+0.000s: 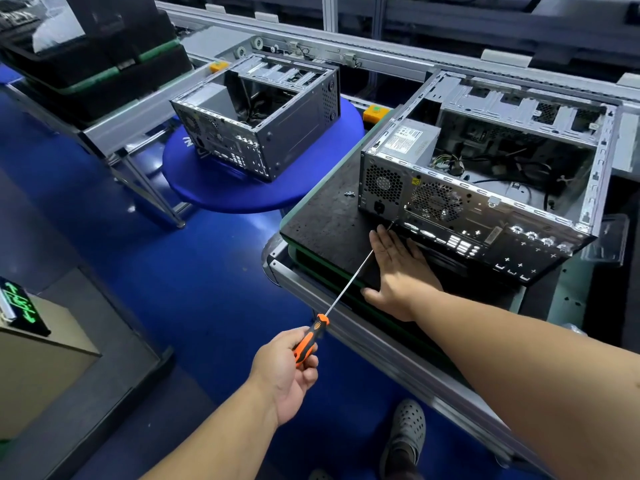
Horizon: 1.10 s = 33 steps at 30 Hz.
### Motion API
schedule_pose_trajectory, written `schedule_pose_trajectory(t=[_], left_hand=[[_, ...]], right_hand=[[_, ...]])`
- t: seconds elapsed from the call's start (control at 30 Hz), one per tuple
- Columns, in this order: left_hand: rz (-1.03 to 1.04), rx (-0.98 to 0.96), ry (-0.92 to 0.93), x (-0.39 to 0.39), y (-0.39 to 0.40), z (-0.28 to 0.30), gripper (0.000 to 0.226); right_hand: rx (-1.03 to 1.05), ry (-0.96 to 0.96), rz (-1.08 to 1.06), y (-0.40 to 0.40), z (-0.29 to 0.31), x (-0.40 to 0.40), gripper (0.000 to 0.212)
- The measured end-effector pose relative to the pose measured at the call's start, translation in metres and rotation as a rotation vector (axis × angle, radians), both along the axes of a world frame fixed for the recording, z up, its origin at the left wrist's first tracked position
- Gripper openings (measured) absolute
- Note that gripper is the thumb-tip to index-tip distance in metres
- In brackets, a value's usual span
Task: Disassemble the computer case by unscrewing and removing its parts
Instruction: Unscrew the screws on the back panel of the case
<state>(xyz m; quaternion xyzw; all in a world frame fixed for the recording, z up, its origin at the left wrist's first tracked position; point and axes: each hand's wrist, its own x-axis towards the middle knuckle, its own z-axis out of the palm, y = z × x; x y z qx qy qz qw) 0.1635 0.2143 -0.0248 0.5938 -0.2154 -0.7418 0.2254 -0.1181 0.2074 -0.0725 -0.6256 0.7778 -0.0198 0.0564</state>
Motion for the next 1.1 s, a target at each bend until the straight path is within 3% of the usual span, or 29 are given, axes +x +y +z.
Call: schedule_pose_trajectory(t=[0.27, 0.6, 0.73, 1.1], left_hand=[[0.017, -0.050, 0.005, 0.003, 0.001, -0.006, 0.018], [0.008, 0.004, -0.044, 0.000, 0.004, -0.007, 0.039], [0.038, -0.022, 0.010, 0.000, 0.003, -0.007, 0.019], [0.005, -0.065, -0.038, 0.002, 0.006, -0.015, 0.027]], right_hand=[[-0.010, 0.002, -0.005, -0.001, -0.005, -0.002, 0.115], [-0.025, -0.010, -0.016, -0.003, -0.011, -0.003, 0.117], [-0.030, -0.014, -0.019, -0.003, -0.011, -0.003, 0.117], [-0.023, -0.009, -0.014, -0.003, -0.010, -0.002, 0.116]])
